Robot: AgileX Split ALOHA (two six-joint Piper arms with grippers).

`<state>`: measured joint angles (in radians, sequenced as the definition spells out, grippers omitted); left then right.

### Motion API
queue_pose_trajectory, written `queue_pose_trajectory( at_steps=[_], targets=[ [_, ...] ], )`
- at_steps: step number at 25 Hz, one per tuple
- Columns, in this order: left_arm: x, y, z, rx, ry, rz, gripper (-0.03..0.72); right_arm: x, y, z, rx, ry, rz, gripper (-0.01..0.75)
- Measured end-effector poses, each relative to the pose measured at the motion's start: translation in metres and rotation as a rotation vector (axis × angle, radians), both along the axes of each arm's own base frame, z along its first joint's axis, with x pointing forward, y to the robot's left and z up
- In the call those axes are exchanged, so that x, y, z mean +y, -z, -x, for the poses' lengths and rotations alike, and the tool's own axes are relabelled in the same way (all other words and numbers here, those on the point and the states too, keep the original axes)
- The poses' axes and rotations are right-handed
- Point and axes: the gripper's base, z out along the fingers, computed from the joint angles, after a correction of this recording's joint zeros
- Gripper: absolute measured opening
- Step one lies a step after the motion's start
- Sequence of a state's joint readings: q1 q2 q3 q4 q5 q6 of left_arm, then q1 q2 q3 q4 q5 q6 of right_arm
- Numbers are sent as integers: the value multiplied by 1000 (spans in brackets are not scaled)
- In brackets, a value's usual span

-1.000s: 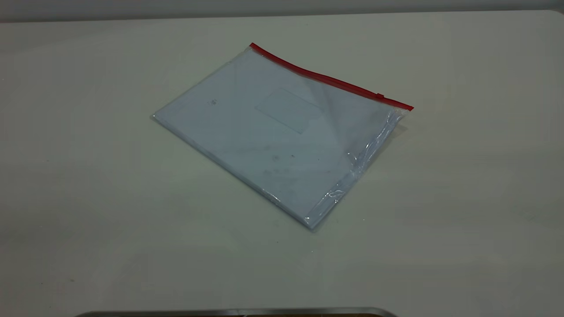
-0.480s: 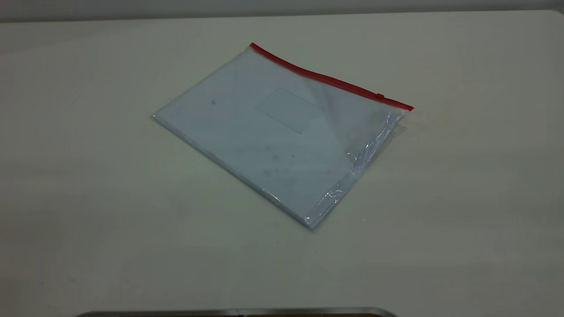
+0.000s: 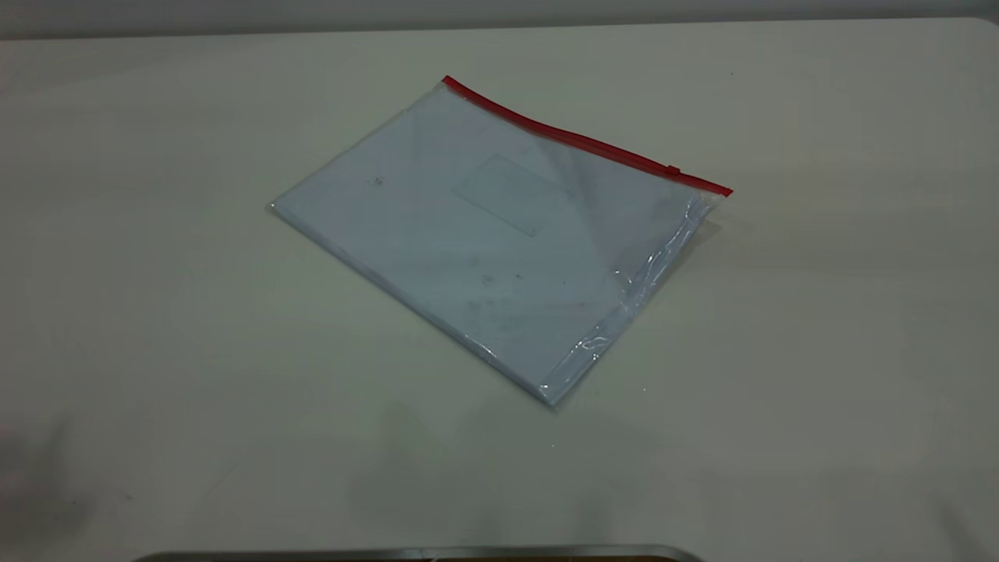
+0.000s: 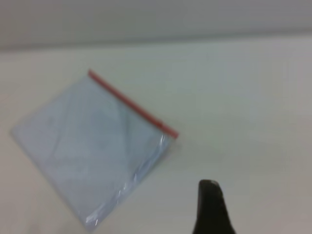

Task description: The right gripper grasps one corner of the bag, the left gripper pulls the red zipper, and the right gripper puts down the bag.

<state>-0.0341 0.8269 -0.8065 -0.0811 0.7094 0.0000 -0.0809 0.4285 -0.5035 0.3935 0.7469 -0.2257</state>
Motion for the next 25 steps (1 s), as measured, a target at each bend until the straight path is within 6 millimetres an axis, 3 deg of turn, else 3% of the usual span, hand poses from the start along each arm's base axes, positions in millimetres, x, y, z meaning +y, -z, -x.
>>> queue_pose_trajectory(
  at_steps=[8, 15, 20, 25],
  targets=[
    [-15, 22, -111, 40, 122, 55, 590, -6, 40, -88, 211, 20, -63, 565],
    [-29, 63, -191, 97, 320, 47, 590, -10, 102, -155, 390, -27, -40, 566],
    [-37, 97, -217, 152, 456, 50, 590, 1, 142, -193, 496, -212, -120, 566],
    [-40, 120, -222, 195, 535, 47, 590, 11, 179, -223, 488, -319, -227, 566]
  ],
)
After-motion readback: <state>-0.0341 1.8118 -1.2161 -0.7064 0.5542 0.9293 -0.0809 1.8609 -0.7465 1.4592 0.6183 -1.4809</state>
